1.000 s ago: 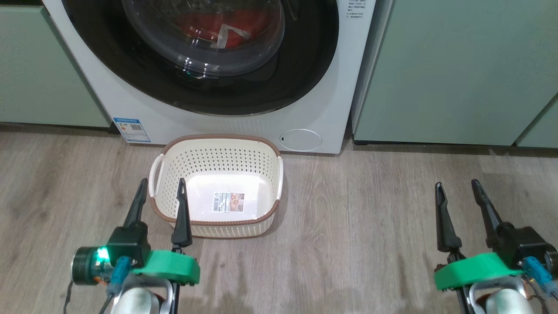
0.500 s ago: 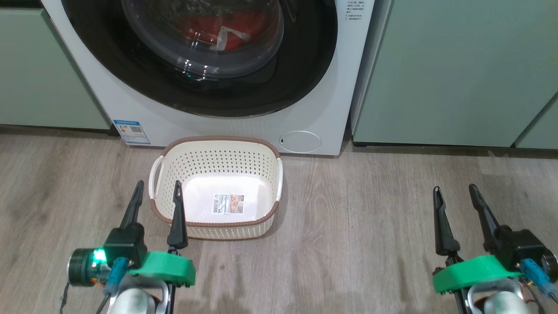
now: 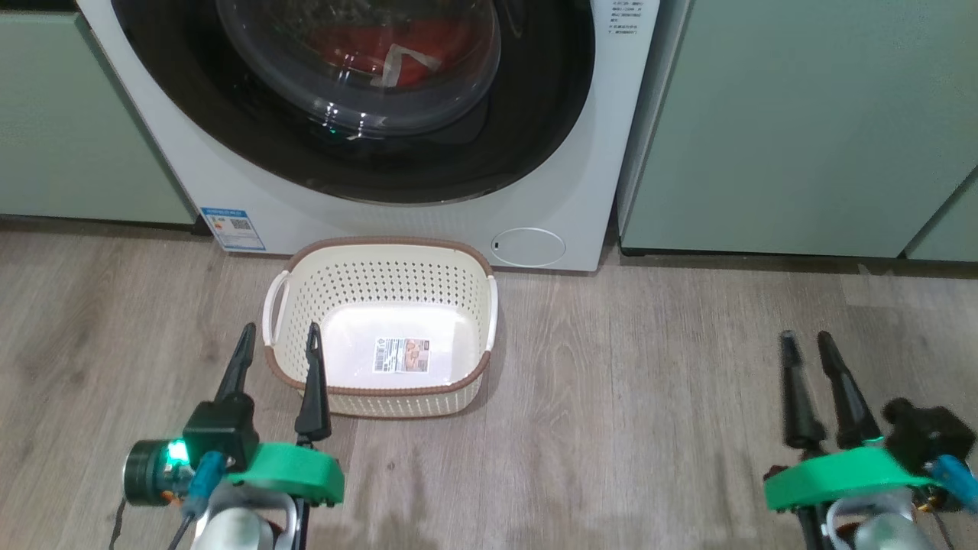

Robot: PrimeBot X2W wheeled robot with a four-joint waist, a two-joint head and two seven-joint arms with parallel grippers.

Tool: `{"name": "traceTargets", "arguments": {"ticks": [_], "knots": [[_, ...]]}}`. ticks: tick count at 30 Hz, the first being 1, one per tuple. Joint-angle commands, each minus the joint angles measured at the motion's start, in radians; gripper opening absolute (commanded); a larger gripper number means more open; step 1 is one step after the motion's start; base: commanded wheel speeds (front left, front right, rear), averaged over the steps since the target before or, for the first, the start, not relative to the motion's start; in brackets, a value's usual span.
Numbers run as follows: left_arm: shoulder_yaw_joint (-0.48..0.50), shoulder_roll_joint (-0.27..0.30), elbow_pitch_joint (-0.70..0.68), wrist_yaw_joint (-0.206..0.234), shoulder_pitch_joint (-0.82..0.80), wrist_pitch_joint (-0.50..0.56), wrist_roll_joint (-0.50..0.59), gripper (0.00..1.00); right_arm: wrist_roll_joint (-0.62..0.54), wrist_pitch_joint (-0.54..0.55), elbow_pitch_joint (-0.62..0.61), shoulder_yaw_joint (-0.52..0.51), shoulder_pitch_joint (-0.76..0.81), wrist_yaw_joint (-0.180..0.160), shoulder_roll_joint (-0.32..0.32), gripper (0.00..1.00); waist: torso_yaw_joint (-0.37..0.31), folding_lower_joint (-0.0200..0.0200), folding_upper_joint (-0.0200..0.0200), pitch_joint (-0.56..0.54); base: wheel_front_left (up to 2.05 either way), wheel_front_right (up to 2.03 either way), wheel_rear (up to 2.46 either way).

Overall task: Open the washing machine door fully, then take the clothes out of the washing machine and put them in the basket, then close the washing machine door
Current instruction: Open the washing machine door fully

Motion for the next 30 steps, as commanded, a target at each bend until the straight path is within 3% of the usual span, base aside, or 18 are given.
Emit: {"name": "traceTargets", "arguments": {"ticks": [1,8,11,16,20,24,30], "knots": [[0.028,0.0,-0.028,0.003,-0.056,-0.007,-0.01,1.0,0.051,-0.009,-0.015,0.014,-0.055,-0.001,-0.015,0.0,0.002,0.0,0.0,0.004,0.0,0.0,0.0],[0.027,0.0,-0.022,-0.006,-0.071,-0.007,-0.02,1.0,0.311,-0.009,0.06,-0.047,-0.185,-0.001,-0.021,0.0,0.019,0.0,0.0,0.055,0.0,0.0,0.0],[0.02,0.0,-0.025,-0.006,-0.092,-0.007,-0.027,1.0,0.518,-0.009,0.106,-0.024,-0.263,-0.001,-0.061,0.0,0.037,0.0,0.0,0.098,0.0,0.0,0.0],[-0.002,0.0,-0.029,0.004,-0.13,-0.007,-0.047,1.0,0.933,-0.005,0.172,0.086,-0.391,-0.001,-0.206,0.0,0.077,0.0,0.0,0.173,0.0,0.0,0.0],[-0.025,0.0,-0.037,0.017,-0.164,-0.007,-0.064,1.0,1.187,0.09,0.178,0.131,-0.497,-0.001,-0.31,0.0,0.109,0.0,0.0,0.242,0.0,0.0,0.0],[-0.066,0.0,-0.051,0.032,-0.209,-0.007,-0.085,1.0,1.356,0.245,0.214,0.113,-0.635,-0.001,-0.393,0.0,0.149,0.0,0.0,0.33,0.0,0.0,0.0],[-0.121,0.0,-0.063,0.05,-0.261,-0.007,-0.109,1.0,1.44,0.409,0.266,0.078,-0.766,-0.001,-0.434,0.0,0.191,0.0,0.0,0.406,0.0,0.0,0.0]]}}
